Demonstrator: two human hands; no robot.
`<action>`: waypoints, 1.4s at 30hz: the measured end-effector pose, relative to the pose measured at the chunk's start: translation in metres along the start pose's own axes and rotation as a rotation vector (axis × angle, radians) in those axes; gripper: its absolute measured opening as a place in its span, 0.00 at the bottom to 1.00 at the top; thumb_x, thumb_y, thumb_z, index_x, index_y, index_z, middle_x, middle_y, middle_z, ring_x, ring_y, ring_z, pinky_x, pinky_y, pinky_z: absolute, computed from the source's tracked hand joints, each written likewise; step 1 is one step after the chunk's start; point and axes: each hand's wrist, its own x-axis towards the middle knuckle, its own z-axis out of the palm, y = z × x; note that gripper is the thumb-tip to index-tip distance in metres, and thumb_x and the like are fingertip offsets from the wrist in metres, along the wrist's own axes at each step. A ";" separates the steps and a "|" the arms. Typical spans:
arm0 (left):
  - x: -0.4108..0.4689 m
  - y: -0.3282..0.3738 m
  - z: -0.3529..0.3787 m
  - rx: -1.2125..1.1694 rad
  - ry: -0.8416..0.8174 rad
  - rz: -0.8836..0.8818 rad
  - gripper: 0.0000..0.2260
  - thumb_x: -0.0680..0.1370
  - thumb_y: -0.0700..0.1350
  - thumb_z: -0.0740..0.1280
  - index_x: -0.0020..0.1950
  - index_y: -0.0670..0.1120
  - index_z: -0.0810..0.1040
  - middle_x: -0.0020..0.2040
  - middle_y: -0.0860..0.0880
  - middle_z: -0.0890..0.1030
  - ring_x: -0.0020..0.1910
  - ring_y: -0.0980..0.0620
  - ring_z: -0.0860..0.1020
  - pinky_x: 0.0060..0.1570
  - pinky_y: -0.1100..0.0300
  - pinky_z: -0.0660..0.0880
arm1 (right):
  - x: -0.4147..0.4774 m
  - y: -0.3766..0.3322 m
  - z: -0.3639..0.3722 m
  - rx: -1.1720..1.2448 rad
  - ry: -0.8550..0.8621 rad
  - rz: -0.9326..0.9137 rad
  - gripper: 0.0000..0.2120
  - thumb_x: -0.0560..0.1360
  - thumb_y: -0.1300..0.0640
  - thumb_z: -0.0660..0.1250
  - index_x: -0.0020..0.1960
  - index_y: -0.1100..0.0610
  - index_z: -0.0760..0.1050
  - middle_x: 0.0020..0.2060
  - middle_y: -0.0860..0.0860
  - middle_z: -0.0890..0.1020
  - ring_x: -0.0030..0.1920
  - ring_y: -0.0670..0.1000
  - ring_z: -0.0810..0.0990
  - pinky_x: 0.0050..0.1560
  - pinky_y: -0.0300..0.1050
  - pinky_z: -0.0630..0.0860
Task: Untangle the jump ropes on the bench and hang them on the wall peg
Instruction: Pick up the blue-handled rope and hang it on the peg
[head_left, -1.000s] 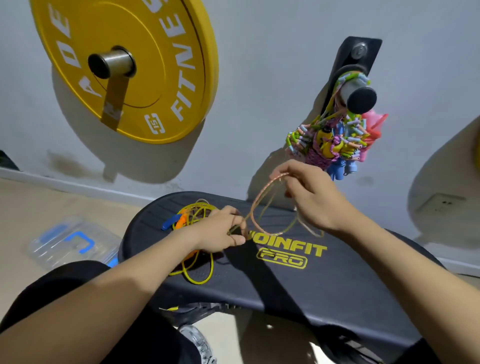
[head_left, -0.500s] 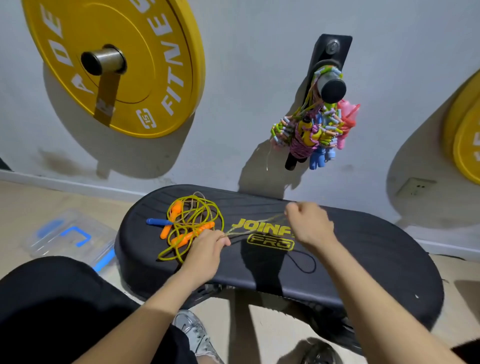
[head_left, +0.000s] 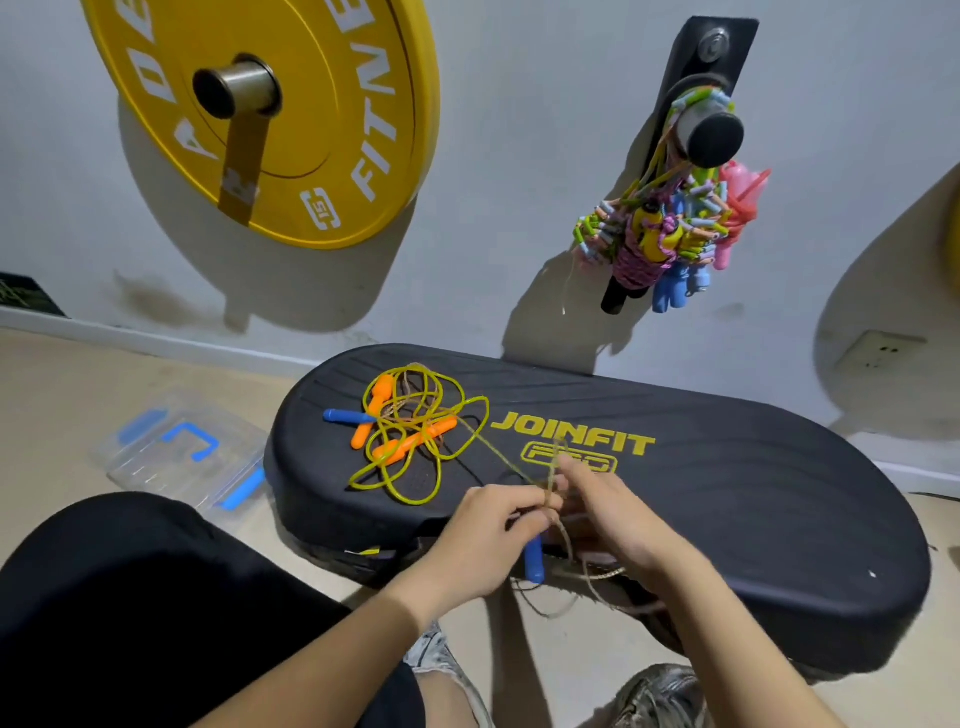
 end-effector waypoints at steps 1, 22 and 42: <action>-0.001 0.001 0.002 -0.031 0.007 -0.018 0.06 0.83 0.45 0.69 0.52 0.50 0.86 0.43 0.58 0.86 0.46 0.65 0.84 0.51 0.63 0.78 | -0.002 0.000 -0.001 0.059 -0.134 0.018 0.24 0.84 0.38 0.62 0.49 0.59 0.81 0.40 0.50 0.84 0.37 0.50 0.83 0.40 0.42 0.77; 0.023 -0.044 -0.036 0.135 0.268 -0.075 0.31 0.82 0.36 0.62 0.79 0.62 0.59 0.42 0.56 0.70 0.43 0.55 0.74 0.53 0.55 0.73 | -0.024 -0.030 -0.043 0.145 0.035 -0.183 0.09 0.72 0.54 0.64 0.35 0.54 0.78 0.29 0.50 0.62 0.29 0.51 0.60 0.31 0.42 0.60; 0.024 -0.008 -0.007 0.367 0.119 -0.029 0.09 0.85 0.53 0.64 0.55 0.54 0.83 0.50 0.54 0.80 0.51 0.50 0.79 0.52 0.49 0.76 | -0.018 0.010 -0.066 -0.661 0.455 -0.086 0.18 0.81 0.44 0.69 0.67 0.49 0.72 0.60 0.59 0.81 0.61 0.63 0.81 0.62 0.59 0.78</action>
